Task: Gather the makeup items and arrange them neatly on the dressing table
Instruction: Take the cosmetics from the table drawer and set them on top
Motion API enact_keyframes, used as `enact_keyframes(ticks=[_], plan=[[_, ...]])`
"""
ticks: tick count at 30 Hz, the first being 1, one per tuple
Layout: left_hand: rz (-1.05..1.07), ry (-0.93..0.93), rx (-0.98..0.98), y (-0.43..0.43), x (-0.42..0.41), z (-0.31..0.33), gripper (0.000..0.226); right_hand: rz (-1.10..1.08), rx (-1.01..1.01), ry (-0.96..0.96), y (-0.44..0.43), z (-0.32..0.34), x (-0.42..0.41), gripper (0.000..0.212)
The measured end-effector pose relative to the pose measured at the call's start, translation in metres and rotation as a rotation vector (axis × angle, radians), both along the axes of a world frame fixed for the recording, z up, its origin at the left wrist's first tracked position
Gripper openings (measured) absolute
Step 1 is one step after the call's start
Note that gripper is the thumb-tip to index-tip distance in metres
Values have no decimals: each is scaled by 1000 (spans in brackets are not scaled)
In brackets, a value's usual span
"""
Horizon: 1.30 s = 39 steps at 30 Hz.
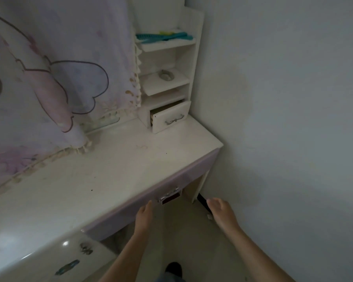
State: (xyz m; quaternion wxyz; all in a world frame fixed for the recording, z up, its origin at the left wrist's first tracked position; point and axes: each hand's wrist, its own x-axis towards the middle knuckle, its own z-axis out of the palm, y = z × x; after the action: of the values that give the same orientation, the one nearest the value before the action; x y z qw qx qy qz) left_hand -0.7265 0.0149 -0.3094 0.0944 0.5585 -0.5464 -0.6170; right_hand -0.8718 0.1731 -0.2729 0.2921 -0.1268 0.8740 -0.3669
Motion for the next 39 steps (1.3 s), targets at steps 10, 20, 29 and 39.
enact_keyframes(ticks=[10, 20, 29, 39], plan=[[513, 207, 483, -28, -32, -16, 48, 72, 51, -302, -79, -41, -41, 47], [768, 323, 632, -37, -66, -54, 75, -140, -81, -801, -154, -98, -79, 69], [870, 413, 627, -33, -87, -81, 86, -88, -91, -899, -158, -132, -99, 44], [964, 414, 514, -32, -99, -94, 78, -125, -170, -831, -158, -133, -89, 29]])
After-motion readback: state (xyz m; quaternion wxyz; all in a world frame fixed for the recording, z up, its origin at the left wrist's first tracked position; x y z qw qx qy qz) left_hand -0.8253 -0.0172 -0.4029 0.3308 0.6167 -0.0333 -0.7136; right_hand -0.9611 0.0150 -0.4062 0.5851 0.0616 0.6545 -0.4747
